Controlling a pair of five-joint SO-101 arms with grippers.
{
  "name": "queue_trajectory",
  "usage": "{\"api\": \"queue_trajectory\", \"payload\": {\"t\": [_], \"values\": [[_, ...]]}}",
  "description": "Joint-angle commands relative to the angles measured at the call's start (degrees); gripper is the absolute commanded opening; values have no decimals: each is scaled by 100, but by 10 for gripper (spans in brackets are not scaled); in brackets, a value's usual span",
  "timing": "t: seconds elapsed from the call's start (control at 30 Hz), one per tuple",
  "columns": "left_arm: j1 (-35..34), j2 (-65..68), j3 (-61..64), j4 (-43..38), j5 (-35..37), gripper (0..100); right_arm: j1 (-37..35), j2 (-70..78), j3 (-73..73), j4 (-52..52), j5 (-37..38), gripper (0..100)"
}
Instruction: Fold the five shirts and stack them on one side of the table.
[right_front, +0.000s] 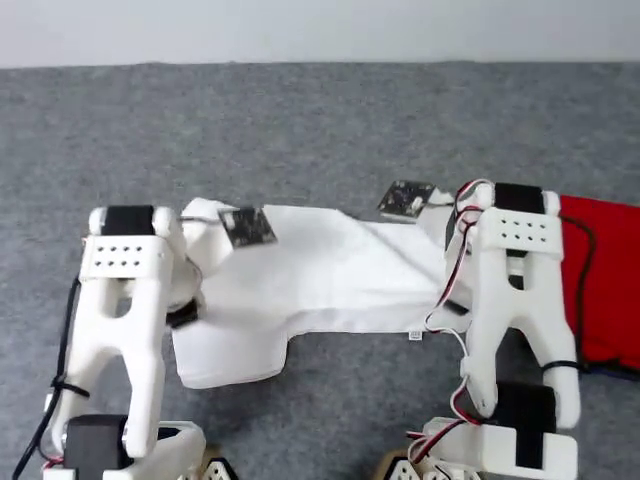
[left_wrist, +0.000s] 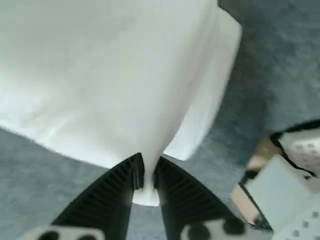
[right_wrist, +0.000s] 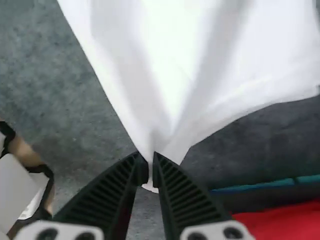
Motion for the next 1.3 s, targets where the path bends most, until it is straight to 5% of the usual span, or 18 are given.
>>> {"api": "queue_trajectory", "payload": {"t": [0.0,0.23,0.47,0.97,1.27], "values": [[18,-237,470,62,-255,14,48,-303,44,4,35,15],[18,-237,716,9,-273,15,40,-303,26,-189,35,18],[0,-237,708,97,-255,59,127,-382,-114,145,26,146],[-501,-246,-488,281,237,145,154,-787,-659,-163,9,148],[-343,-1160,-119,299,237,175,145,-532,-651,-848,-580,147]]}}
